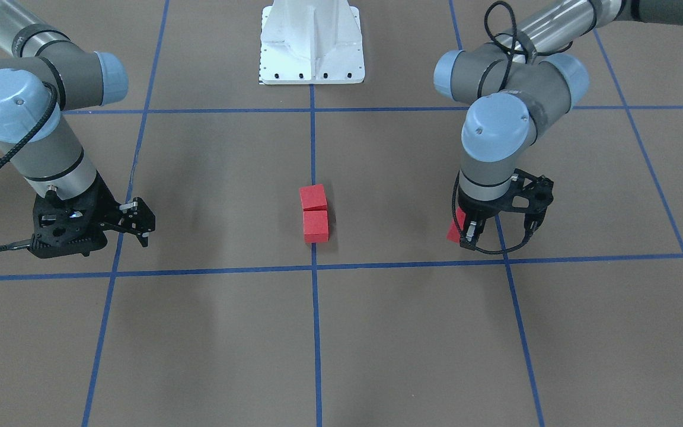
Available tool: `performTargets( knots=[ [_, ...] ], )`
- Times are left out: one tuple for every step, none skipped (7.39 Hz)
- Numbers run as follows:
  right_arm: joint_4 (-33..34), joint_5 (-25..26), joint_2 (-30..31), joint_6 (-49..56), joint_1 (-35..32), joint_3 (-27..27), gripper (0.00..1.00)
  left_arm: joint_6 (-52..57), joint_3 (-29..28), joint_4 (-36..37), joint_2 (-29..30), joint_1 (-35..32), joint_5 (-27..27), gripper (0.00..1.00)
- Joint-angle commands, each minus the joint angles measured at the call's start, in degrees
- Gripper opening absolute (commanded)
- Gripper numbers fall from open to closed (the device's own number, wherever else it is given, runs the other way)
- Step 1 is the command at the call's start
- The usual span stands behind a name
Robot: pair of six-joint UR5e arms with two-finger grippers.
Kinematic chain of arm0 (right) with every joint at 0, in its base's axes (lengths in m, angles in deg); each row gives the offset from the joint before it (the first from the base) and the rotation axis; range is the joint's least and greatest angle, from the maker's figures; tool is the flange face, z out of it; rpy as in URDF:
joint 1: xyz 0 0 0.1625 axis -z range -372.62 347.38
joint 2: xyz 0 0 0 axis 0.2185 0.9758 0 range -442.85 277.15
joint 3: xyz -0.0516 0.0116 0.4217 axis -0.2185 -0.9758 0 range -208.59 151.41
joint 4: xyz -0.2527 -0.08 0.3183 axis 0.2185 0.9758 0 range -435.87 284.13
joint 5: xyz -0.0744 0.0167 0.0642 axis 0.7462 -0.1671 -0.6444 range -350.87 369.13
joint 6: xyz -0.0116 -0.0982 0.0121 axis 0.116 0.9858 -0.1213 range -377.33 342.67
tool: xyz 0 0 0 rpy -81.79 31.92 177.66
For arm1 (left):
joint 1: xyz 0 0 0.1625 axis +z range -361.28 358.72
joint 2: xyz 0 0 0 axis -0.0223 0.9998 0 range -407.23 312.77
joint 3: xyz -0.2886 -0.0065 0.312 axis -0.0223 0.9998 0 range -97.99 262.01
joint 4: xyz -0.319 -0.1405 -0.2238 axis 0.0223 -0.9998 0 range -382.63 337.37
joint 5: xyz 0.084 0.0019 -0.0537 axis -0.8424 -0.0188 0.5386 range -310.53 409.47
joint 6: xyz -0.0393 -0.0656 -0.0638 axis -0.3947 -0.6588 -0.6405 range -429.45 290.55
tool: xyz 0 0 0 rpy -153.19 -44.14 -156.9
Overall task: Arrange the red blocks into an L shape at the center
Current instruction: 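Carry the red cube toward the two center cubes with the left gripper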
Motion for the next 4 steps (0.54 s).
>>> performTargets(
  knots=[
    [-0.28,-4.04,0.39,2.86,-0.47,0.16,0.99,-7.83,-3.93,0.73,5.80,0.40,3.97,0.00],
    [-0.28,-4.33,0.91,2.51,-0.38,1.03,0.99,-13.69,-5.50,0.56,7.21,2.66,4.17,0.00],
    [-0.28,-4.42,1.09,2.42,-0.38,1.22,0.99,-16.80,-8.04,0.12,9.49,4.68,4.17,0.00],
    [-0.28,-4.42,1.61,2.33,-0.30,1.39,0.99,-19.44,-12.15,-0.84,13.34,6.01,4.17,0.00]
  ],
)
